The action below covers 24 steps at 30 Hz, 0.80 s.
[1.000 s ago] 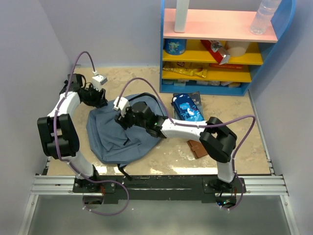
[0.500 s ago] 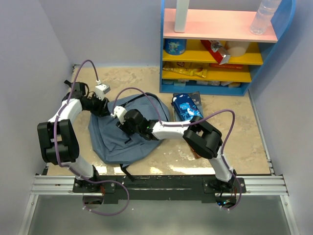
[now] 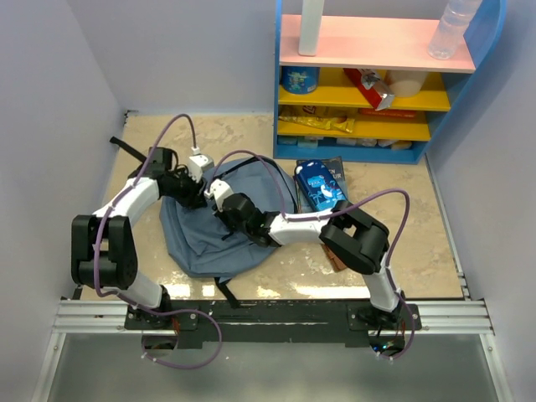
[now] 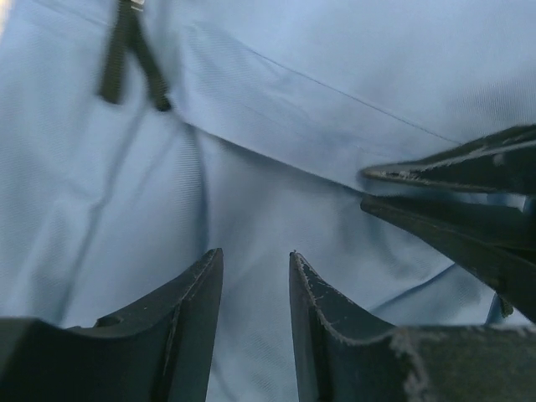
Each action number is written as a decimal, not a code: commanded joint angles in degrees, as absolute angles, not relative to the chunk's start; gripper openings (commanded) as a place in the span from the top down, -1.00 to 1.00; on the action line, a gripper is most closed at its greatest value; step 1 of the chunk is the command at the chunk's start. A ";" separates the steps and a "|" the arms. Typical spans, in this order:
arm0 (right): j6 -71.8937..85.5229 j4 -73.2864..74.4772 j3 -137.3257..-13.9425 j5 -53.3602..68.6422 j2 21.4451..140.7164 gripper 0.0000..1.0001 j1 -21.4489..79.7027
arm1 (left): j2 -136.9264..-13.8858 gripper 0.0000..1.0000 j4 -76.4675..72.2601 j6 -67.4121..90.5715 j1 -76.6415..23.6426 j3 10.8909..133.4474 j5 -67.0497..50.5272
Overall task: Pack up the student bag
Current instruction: Adjust the student bag at the center of the board.
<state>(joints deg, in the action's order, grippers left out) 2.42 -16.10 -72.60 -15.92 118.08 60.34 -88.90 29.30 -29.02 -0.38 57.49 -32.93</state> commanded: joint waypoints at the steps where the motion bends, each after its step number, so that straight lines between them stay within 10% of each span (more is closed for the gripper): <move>1: 2.56 -18.19 -70.49 -21.79 113.21 0.56 59.68 | -88.42 0.18 25.84 -27.25 -2.72 54.50 -29.36; 24: 2.46 -14.85 -70.05 -21.18 113.38 0.63 56.60 | -87.80 0.35 23.11 -31.73 -2.29 49.57 -20.92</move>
